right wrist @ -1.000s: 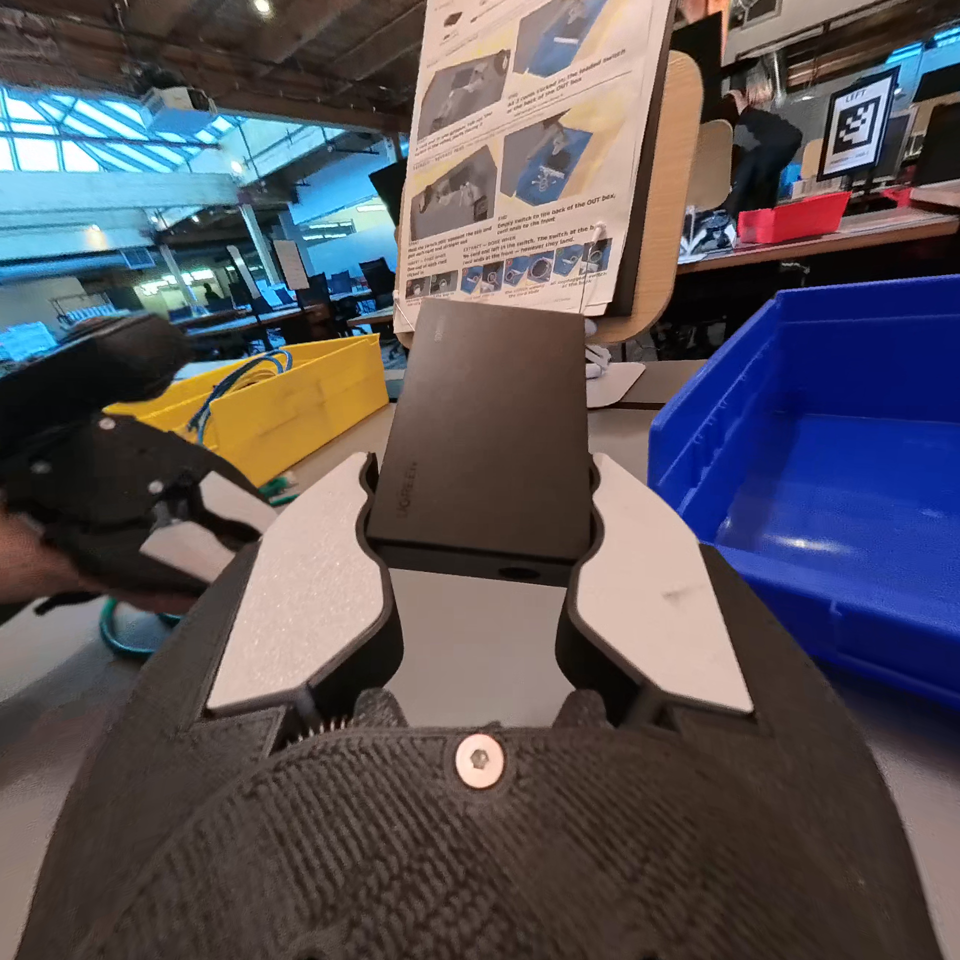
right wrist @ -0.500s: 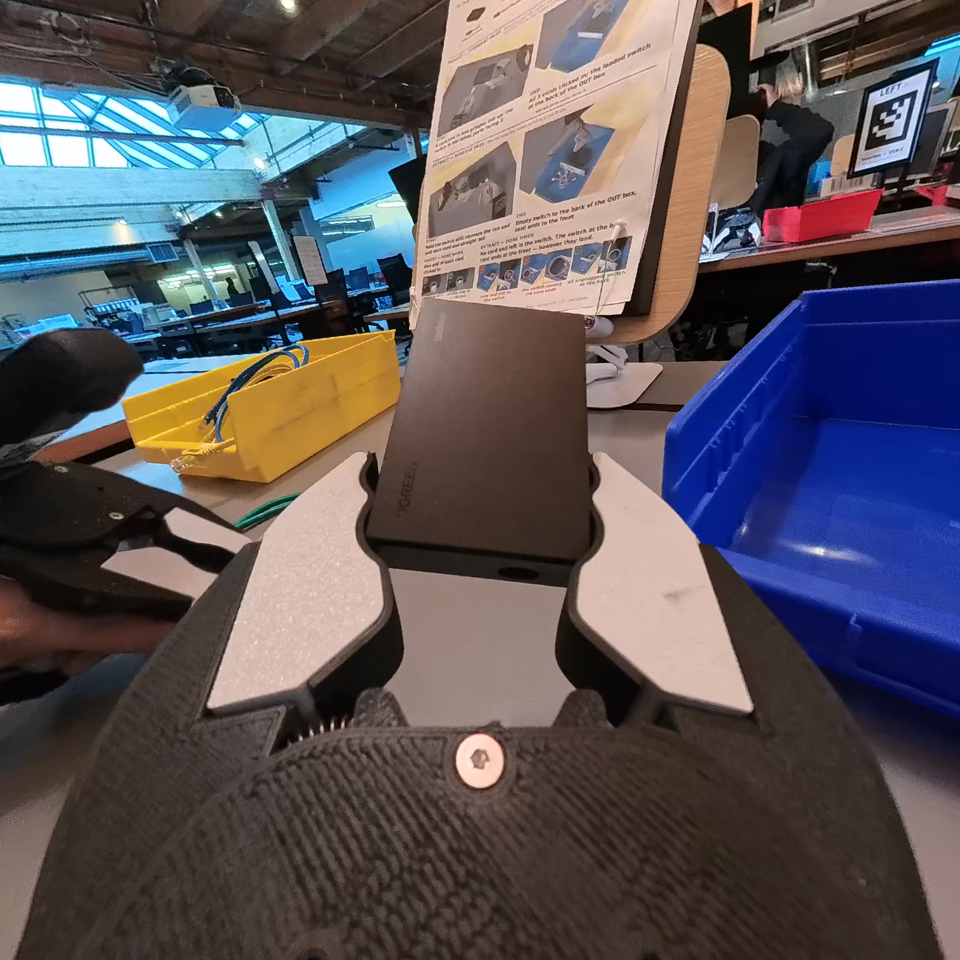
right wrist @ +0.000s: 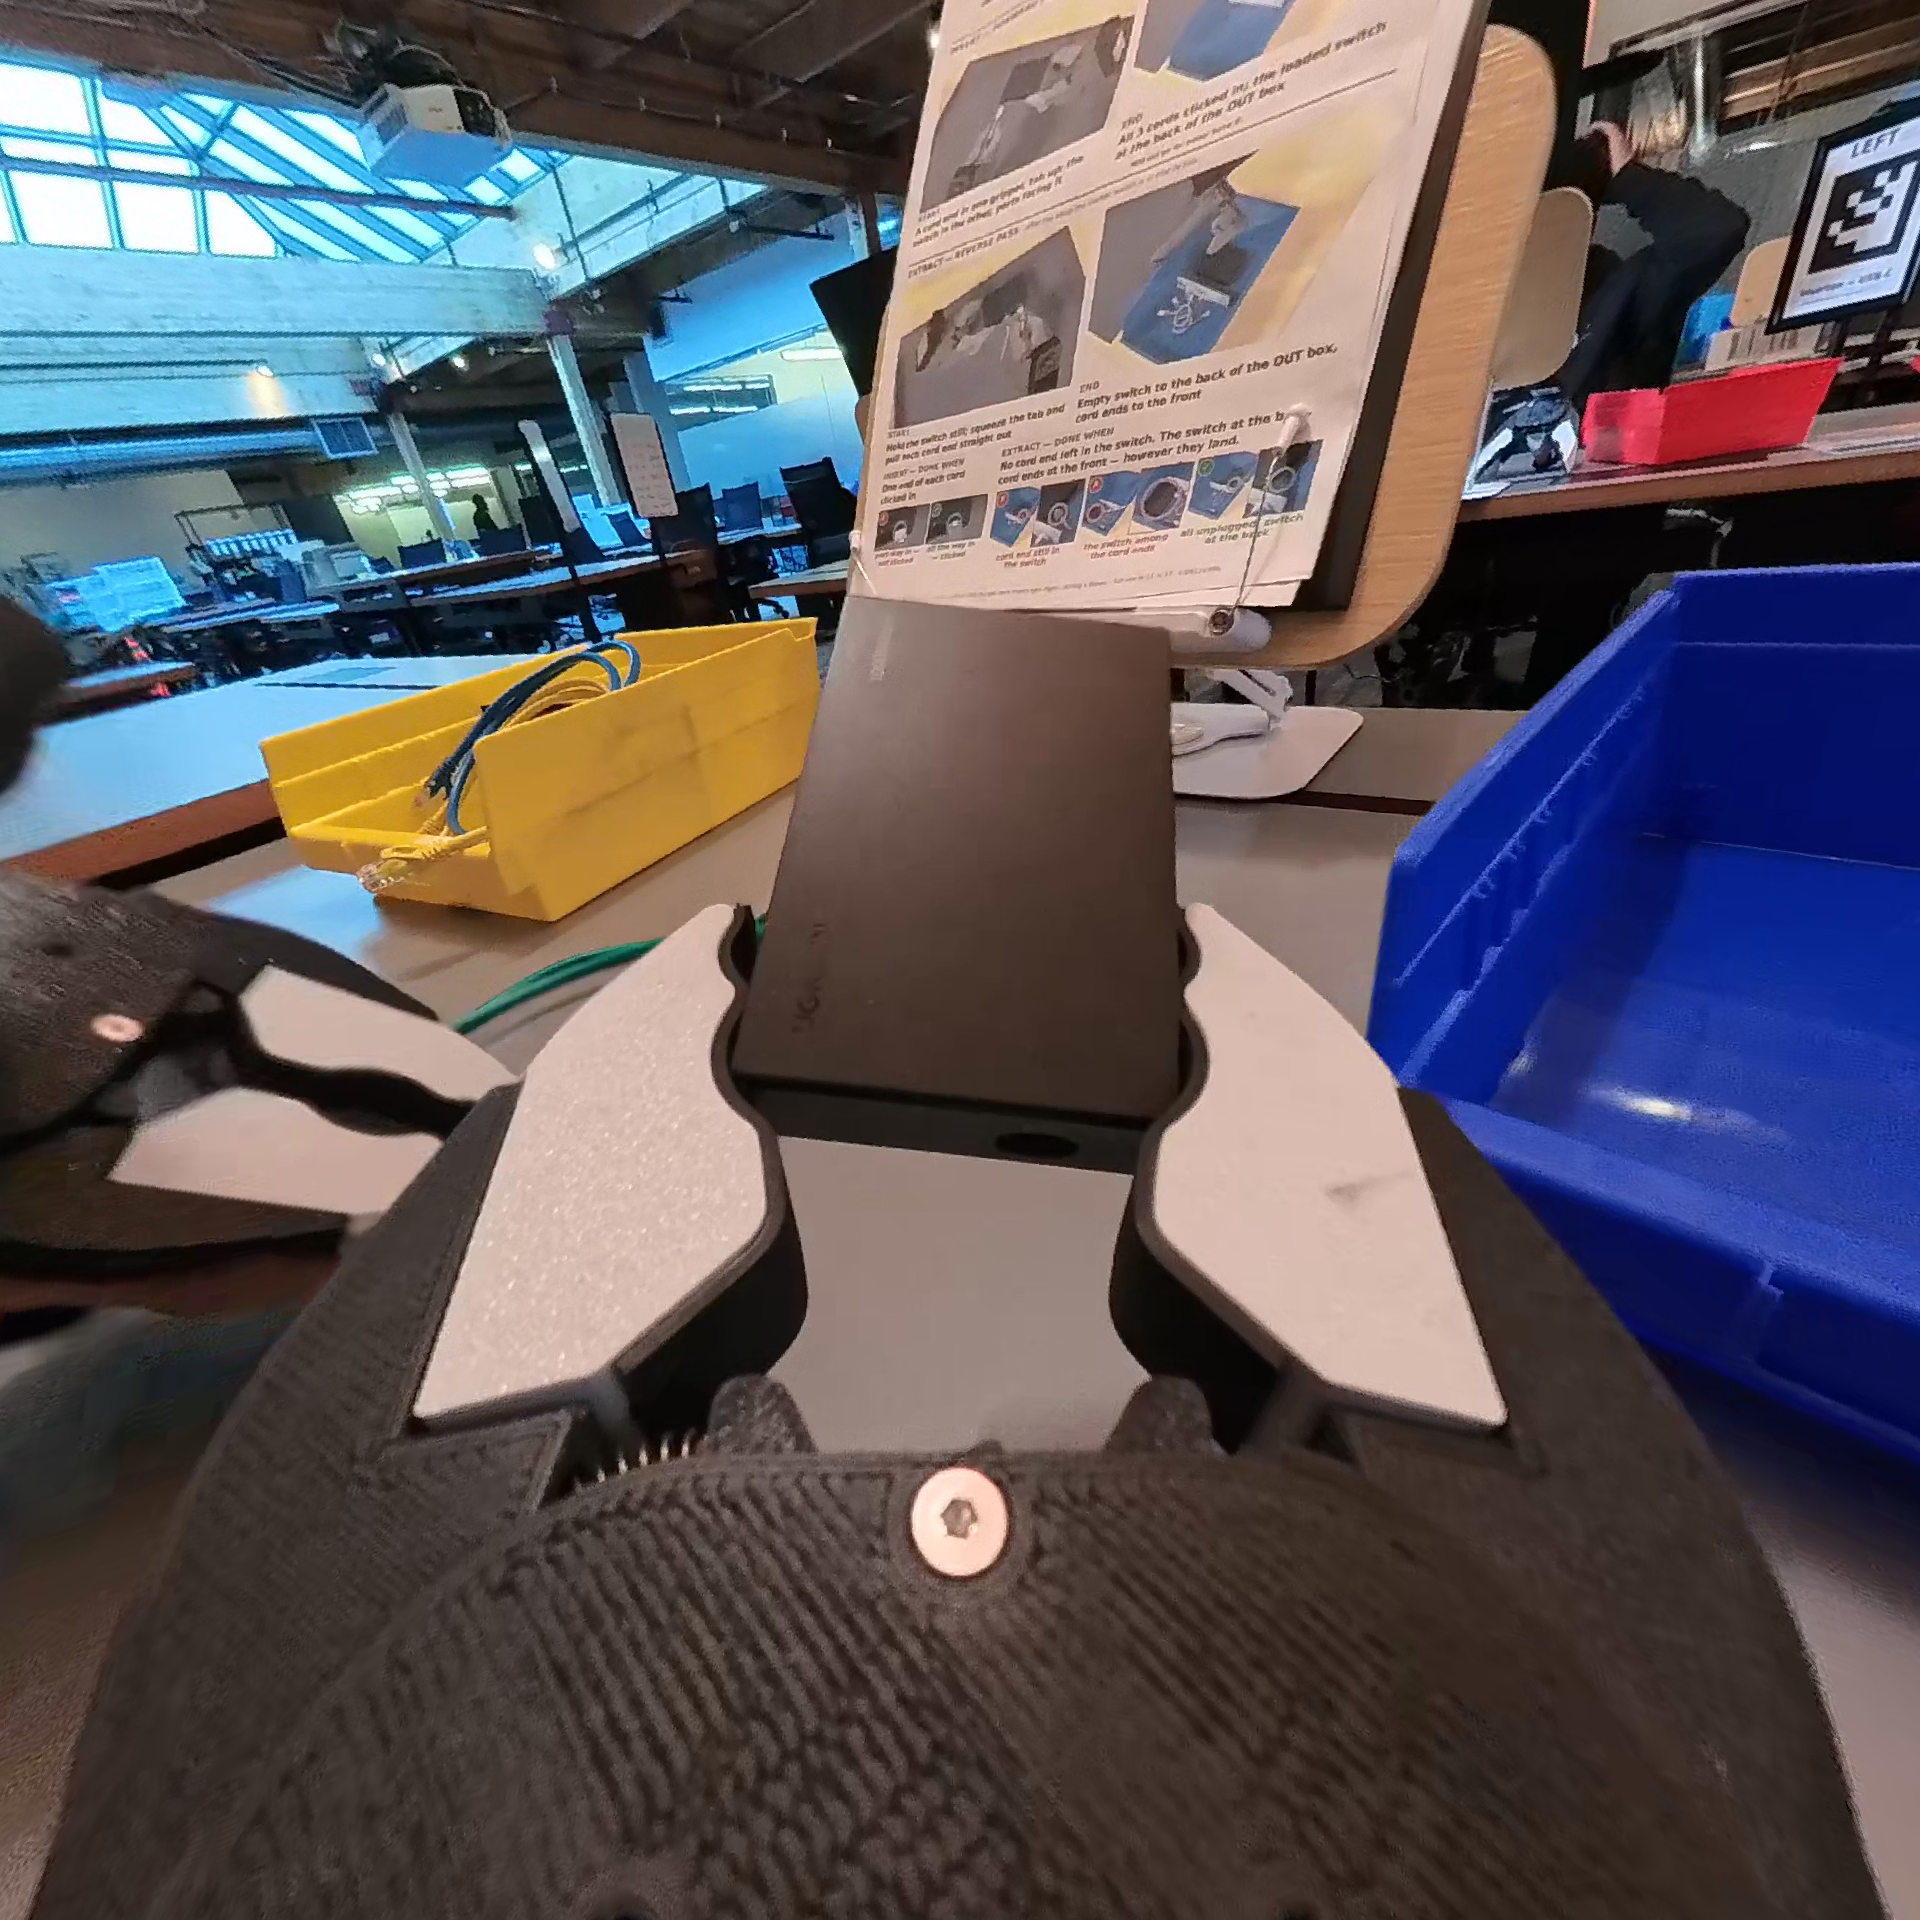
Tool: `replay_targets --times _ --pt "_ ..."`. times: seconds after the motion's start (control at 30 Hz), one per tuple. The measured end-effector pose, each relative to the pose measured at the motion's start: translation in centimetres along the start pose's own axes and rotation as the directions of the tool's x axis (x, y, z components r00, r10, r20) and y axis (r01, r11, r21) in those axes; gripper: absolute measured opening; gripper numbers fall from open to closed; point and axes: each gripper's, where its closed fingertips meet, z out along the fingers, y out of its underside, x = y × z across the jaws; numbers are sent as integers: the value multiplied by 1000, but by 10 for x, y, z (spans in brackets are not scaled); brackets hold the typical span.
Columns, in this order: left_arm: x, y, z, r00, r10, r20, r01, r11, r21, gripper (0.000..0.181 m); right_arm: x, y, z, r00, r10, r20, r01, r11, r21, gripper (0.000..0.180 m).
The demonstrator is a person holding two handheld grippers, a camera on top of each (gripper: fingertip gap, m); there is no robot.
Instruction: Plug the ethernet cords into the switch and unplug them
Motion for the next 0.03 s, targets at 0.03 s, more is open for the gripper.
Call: replay_targets --times 0.03 --pt "0 -6 -8 999 46 17 -46 999 -14 5 -1 1 1 1000 -6 0 6 1000 -10 75"
